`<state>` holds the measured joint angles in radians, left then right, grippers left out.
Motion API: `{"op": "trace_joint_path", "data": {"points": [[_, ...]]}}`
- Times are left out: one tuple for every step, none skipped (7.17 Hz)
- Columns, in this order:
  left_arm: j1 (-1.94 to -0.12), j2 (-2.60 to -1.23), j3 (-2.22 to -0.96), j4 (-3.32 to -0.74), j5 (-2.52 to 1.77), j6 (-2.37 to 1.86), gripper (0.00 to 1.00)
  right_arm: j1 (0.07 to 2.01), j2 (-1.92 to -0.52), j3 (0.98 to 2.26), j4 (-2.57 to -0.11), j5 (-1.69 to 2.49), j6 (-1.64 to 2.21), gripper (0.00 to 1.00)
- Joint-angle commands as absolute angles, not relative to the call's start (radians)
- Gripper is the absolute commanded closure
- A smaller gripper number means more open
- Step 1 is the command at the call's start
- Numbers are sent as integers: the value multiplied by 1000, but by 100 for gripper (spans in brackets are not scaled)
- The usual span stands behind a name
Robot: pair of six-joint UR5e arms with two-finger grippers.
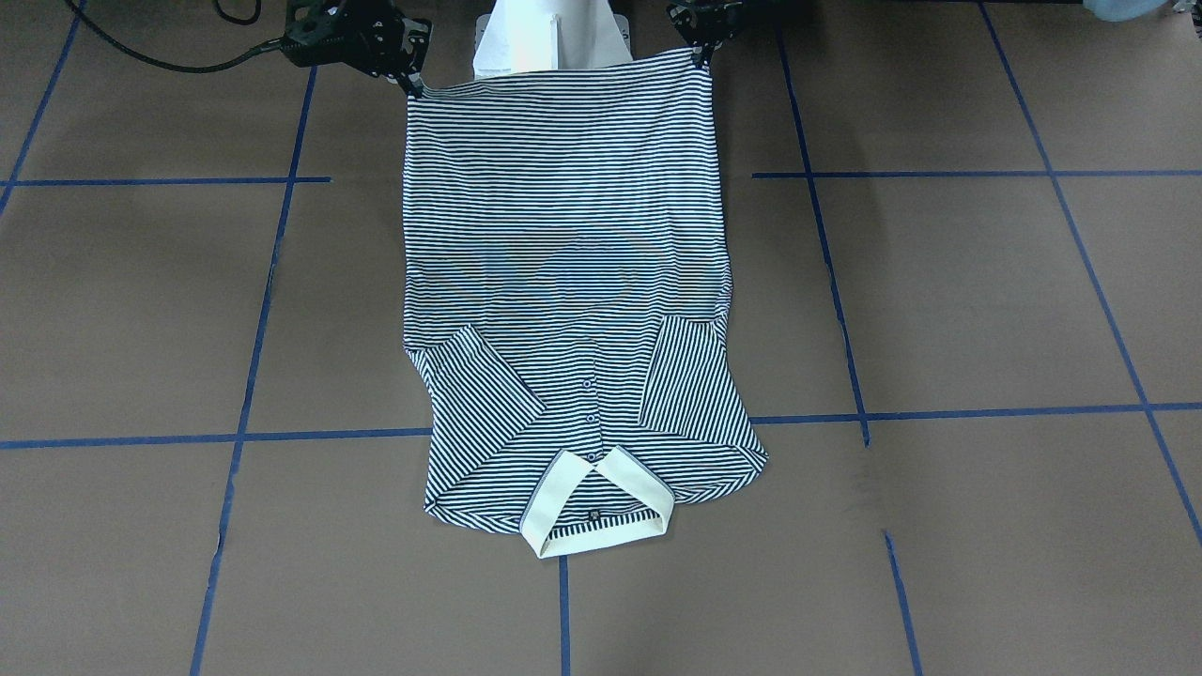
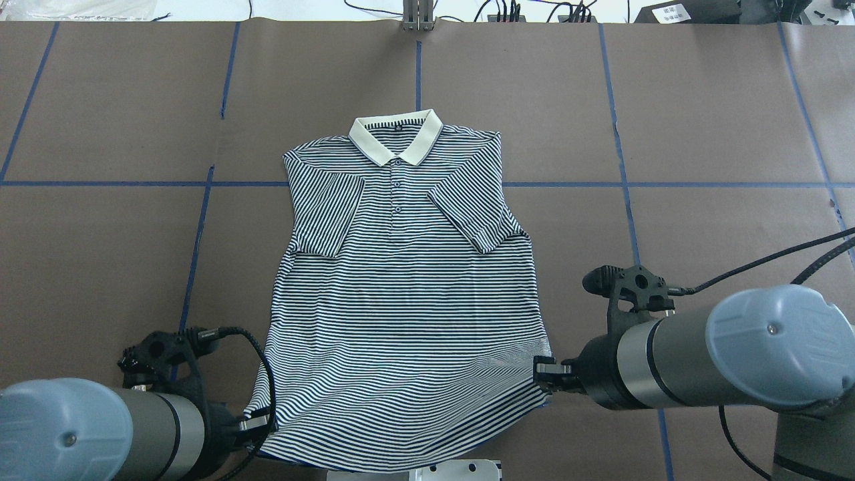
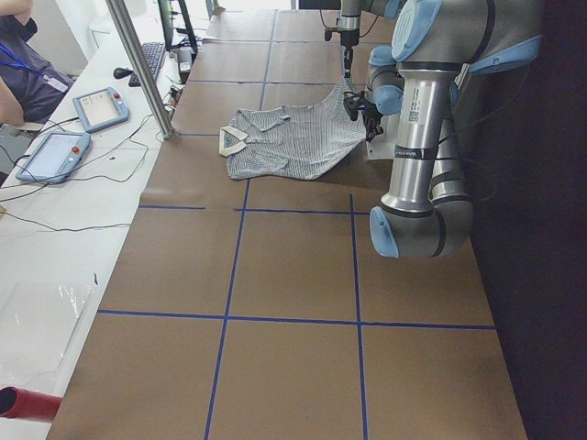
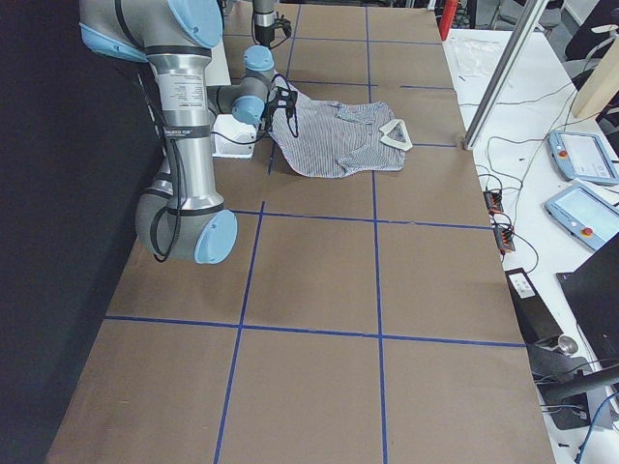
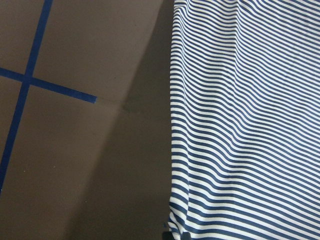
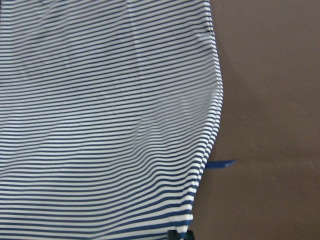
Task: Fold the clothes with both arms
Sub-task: 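Lift the hem with both grippers and fold it toward the collar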
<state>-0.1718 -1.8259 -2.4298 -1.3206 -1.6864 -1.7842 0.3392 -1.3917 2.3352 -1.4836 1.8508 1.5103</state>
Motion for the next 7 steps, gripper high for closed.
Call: {"op": "trace_joint_path", "data": {"points": [[-358,-1919,-2308,-1318,-1692,-1650,100,470,-1324,2242,-1477,1839,1367,100],[-449,-1940,-2240,-1321,-1692,-1562,100,547,-1296,2182,-1477,1844,1327,100],[-507,-1950,-2197,-1328,-1703,-1525,100,584,-1249,2096,-1477,1839,1274,100],[-567,-1991,-2130,-1344,-1704,-1476,100,627,-1200,2003,-1461,1839,1270,100],[-606,-2023,-2075,-1357,-1706,-1464,100,658,-1157,1912,-1389,1844,1273,100],[-633,-2052,-2003,-1432,-1706,-1422,100,685,-1125,1834,-1317,1844,1273,100],[-649,-2056,-1902,-1550,-1706,-1420,100,701,-1080,1754,-1278,1844,1273,100]]}}
